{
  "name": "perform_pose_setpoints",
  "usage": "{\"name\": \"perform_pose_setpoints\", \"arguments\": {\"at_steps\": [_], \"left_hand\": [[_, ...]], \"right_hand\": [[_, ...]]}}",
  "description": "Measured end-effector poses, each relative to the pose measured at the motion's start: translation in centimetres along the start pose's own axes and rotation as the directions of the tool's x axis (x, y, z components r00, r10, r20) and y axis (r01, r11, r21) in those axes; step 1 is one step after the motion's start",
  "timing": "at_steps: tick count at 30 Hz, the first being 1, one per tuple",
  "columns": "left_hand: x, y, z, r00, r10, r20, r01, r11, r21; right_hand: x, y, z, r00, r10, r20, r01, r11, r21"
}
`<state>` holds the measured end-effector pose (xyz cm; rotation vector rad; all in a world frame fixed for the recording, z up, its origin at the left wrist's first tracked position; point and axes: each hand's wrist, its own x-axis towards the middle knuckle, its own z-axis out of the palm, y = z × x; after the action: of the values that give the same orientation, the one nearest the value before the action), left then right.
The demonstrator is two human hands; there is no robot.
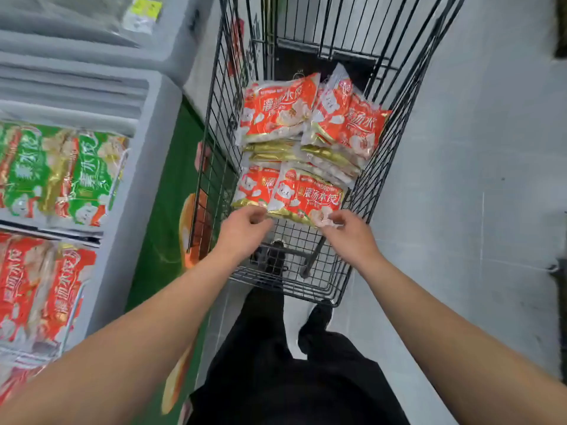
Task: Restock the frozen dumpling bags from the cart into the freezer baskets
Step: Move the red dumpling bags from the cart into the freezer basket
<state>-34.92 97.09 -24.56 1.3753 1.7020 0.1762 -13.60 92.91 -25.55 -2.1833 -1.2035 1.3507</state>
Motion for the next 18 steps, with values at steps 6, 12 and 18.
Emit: {"name": "perform_pose_setpoints", "arguments": {"at_steps": [6, 12, 18], "left_hand": [[10.6, -0.5, 0.8, 0.988, -0.11, 0.107, 0.111, 0.994, -0.004], [19.9, -2.0, 3.8, 0.961, -0.189, 0.2, 0.19, 0.982, 0.014], [25.9, -4.7, 8.2, 0.958, -0.231, 0.167, 0.222, 0.972, 0.071]], "right_hand": [[7.1, -0.2, 2.5, 0.979, 0.201, -0.025, -0.201, 0.98, 0.005], [13.3, 1.5, 5.3, 0.925, 0.38, -0.008, -0.379, 0.923, 0.06], [19.1, 5.1, 7.4, 0.794, 0.605, -0.059, -0.573, 0.778, 0.258]]}}
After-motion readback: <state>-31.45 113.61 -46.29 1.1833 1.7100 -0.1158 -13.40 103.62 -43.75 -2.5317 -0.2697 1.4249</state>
